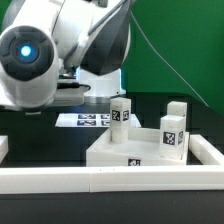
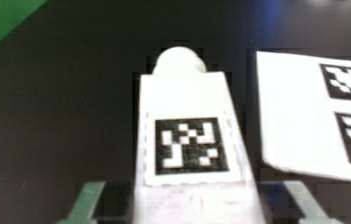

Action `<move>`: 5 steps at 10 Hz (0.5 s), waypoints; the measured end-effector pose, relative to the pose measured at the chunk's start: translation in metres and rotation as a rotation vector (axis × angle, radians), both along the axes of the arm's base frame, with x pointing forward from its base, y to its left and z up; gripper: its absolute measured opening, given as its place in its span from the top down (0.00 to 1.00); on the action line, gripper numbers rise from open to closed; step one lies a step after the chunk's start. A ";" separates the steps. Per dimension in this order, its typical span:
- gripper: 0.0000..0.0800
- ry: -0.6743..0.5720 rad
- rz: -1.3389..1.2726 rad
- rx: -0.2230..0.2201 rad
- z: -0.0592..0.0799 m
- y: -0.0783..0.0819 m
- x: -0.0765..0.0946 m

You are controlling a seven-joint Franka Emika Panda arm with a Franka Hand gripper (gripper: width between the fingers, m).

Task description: Assemble square table

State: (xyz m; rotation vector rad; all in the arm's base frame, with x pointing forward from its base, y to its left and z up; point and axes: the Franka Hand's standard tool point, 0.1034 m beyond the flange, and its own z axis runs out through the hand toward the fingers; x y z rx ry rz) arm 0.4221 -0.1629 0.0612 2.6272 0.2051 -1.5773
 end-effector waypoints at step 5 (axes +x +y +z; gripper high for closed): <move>0.64 -0.147 0.040 0.012 -0.004 -0.002 0.022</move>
Offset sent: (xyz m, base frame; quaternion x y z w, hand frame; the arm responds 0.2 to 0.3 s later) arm 0.0000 0.0000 0.0000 0.0000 0.0650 0.0000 0.9979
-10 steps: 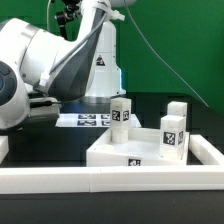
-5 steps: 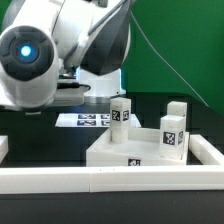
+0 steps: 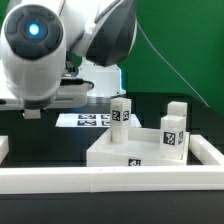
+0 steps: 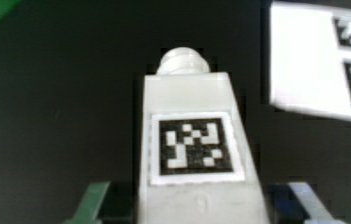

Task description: Assemble square table

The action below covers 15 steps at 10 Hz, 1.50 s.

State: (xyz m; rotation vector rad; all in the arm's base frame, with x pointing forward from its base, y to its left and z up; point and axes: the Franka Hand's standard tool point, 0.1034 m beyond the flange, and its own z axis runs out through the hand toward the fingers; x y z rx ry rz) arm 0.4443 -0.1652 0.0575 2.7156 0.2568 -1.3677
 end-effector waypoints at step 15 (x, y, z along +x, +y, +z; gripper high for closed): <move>0.64 -0.939 0.027 0.060 0.054 0.059 0.101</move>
Offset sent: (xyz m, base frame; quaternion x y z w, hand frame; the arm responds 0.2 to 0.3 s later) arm 0.0446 0.0359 0.0471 0.0131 0.1339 0.0533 0.9895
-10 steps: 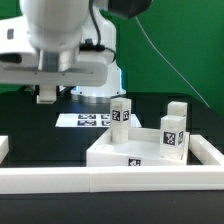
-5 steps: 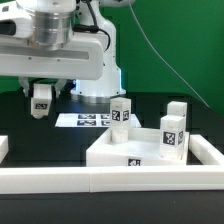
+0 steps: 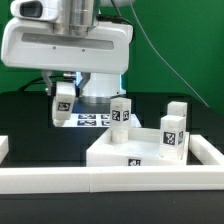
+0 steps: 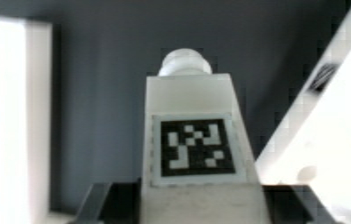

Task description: Assemble square table

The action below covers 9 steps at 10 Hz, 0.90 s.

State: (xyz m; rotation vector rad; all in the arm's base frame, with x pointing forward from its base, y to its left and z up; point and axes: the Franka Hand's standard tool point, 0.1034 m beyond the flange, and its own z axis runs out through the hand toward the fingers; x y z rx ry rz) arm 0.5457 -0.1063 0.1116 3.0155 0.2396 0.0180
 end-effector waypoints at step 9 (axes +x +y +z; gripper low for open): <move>0.64 -0.152 -0.115 0.088 0.017 0.045 0.021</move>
Offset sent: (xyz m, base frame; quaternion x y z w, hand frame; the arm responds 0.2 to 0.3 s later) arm -0.0061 0.0498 -0.0008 0.0428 0.0033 0.1228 0.9915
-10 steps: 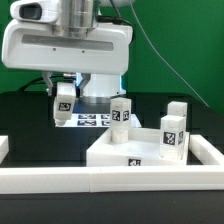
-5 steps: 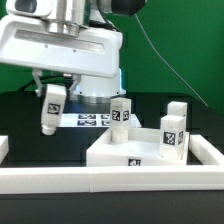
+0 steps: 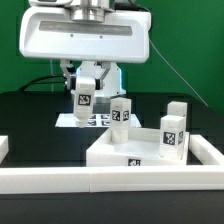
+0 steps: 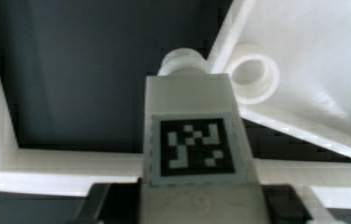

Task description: Assemble square table

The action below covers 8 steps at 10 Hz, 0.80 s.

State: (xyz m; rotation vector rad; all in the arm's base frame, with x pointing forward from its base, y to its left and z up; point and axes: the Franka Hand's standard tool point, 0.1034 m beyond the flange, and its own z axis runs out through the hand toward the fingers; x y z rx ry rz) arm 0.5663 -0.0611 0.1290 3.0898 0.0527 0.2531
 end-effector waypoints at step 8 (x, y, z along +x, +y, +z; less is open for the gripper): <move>0.64 -0.007 -0.038 0.051 -0.003 0.030 0.010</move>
Offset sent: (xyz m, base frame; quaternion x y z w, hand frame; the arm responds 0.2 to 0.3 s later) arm 0.0000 0.0000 0.0000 0.0000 0.0000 0.0000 1.0000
